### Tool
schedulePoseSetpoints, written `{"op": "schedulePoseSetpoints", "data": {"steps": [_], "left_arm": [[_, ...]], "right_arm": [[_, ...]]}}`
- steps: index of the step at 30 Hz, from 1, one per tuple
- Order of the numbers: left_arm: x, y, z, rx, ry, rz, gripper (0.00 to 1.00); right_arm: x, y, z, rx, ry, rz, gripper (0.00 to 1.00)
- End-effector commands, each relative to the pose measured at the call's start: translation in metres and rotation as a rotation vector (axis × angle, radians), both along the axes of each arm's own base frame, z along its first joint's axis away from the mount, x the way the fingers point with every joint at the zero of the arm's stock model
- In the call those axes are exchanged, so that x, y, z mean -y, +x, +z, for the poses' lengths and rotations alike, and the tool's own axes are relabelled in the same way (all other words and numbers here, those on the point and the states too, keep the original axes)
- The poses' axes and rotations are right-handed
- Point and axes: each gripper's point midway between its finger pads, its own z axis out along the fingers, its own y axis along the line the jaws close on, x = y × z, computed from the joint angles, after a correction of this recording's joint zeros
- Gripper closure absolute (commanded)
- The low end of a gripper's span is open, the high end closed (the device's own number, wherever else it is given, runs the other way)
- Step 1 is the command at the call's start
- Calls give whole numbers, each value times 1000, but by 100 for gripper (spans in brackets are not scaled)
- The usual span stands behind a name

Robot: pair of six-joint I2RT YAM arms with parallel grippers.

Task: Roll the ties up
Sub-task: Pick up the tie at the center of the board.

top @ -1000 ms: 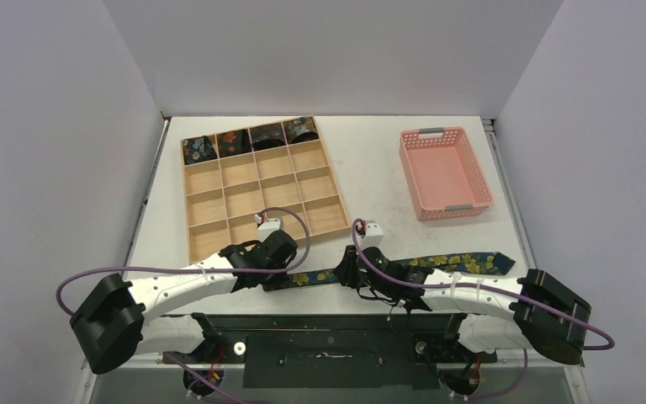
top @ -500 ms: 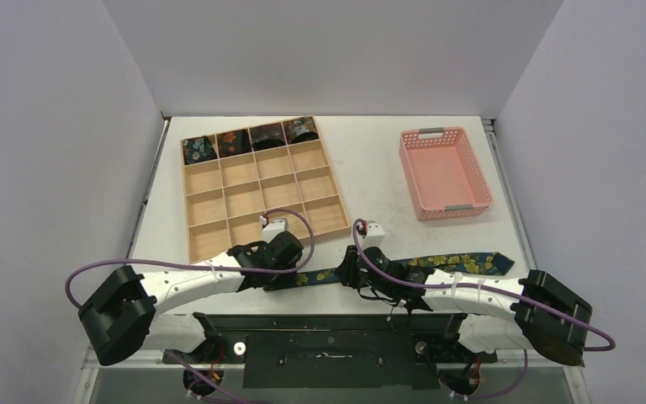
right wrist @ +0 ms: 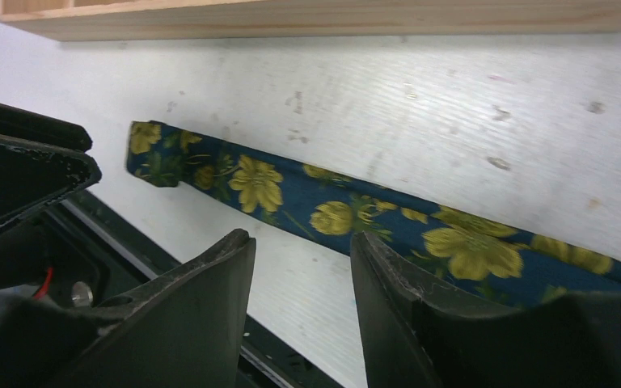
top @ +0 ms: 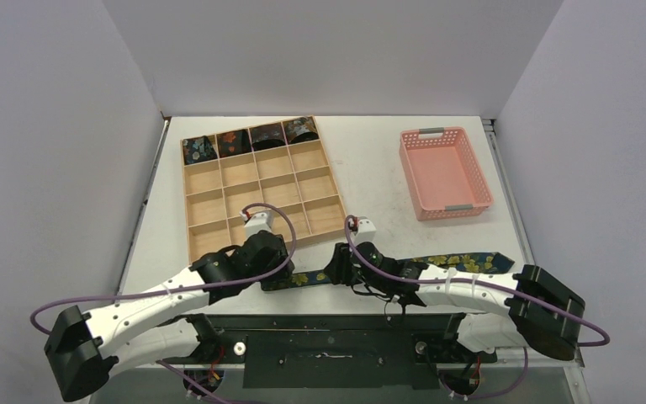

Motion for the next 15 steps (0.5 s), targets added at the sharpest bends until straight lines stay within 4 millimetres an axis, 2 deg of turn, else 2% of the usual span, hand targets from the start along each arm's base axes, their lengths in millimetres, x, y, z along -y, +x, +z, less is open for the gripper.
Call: {"op": "schedulePoseSetpoints", "data": {"steps": [1,5,9,15], "left_arm": [[-33,-3,0,55,-27,126,57],[-53,-5,-4,85,-63,217,57],[-71,-7,-6,107,-89,297,57],[-83,-9,-13,130,-120,351,57]], "right_arm": [[-50,-1,31,20,97,101,49],[-80,1,34,8,109,139,42],[-107,0,30,-13,104,188,40],[-123,9,15,-16,45,185,44]]}}
